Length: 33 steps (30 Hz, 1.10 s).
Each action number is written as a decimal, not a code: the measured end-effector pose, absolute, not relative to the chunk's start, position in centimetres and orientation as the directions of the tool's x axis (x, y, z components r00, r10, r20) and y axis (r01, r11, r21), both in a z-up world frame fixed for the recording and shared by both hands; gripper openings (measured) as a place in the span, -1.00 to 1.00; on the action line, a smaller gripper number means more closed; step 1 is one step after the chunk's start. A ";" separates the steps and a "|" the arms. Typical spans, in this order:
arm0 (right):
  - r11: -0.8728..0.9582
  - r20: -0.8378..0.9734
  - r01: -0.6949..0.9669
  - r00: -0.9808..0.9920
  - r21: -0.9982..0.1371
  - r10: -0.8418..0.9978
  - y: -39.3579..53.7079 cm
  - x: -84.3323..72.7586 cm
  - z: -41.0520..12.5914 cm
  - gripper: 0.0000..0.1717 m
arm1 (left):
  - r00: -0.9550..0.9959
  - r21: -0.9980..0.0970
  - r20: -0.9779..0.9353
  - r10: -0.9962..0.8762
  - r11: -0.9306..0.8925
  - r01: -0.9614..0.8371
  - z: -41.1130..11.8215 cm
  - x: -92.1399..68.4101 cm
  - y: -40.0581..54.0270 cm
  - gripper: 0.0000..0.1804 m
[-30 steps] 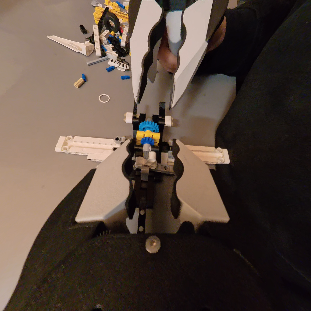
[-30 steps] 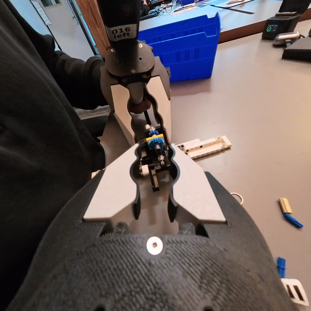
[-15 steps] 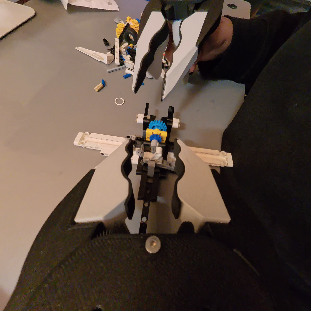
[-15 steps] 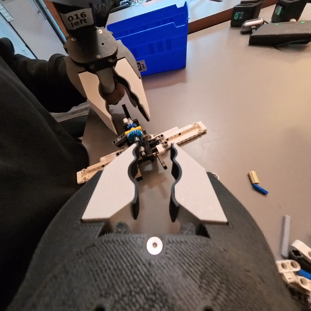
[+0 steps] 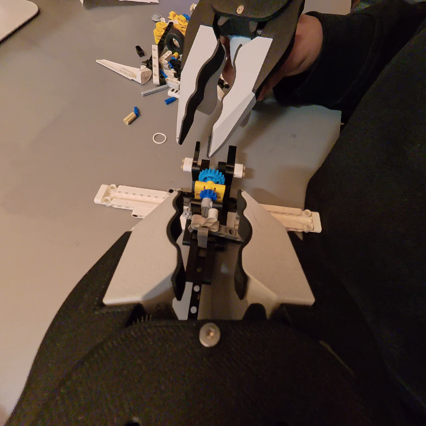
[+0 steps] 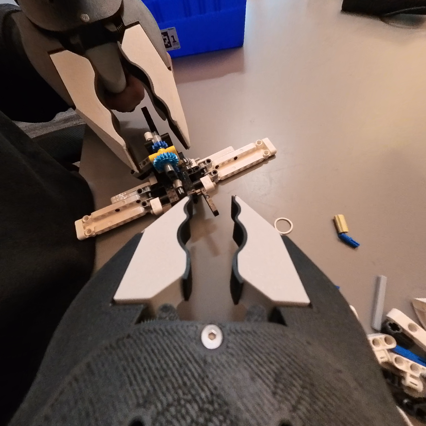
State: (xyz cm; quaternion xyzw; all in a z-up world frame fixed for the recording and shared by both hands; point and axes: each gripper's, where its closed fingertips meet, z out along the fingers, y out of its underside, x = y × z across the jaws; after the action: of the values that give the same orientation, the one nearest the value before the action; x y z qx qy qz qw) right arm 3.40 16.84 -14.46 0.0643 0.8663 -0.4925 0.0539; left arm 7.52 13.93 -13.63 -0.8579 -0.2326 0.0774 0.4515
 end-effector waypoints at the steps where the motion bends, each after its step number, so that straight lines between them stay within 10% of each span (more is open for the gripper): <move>1: 0.506 -0.158 0.165 -0.986 -0.846 0.058 16.8 3.4 -14.5 -0.63 | 0.879 -0.810 0.075 0.471 -0.485 0.329 -13.6 7.5 13.9 -0.49; 33: 0.491 -0.158 0.185 -0.983 -0.851 0.096 17.5 3.2 -14.3 -0.65 | 0.746 -0.833 0.114 0.657 -0.346 0.431 -11.7 6.1 8.0 -0.48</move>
State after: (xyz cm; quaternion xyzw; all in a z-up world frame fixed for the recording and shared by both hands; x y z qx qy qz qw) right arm 3.25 17.55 -14.31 0.0815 0.8622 -0.4979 0.0446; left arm 6.06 8.05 -11.66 -0.8112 -0.3353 0.1215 0.4634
